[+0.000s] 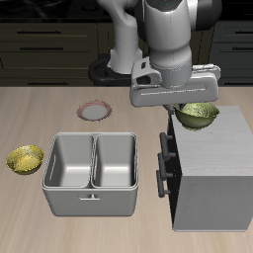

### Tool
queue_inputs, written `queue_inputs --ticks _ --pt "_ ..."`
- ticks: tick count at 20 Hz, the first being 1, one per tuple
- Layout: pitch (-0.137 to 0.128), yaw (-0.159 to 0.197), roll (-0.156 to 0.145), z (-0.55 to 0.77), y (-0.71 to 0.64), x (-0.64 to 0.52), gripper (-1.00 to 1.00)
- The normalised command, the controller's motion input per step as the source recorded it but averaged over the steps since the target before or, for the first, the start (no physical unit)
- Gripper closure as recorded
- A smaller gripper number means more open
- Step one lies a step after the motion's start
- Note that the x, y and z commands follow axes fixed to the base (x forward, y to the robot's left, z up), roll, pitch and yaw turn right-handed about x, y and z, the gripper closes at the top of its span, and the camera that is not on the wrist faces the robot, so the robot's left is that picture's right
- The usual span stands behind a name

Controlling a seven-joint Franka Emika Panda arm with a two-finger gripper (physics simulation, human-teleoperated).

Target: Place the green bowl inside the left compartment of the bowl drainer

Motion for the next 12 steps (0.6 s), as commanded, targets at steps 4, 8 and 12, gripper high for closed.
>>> queue_inputs --ticks 4,8,12 --pt "-0.037 0.020 -0.069 0.23 -0.42 -0.22 1.00" --pt "-0.042 0.041 -0.074 0.26 -0.54 -0.25 1.00" --pt "-0.051 0.003 -0.114 0.36 -0.86 -0.35 1.00"
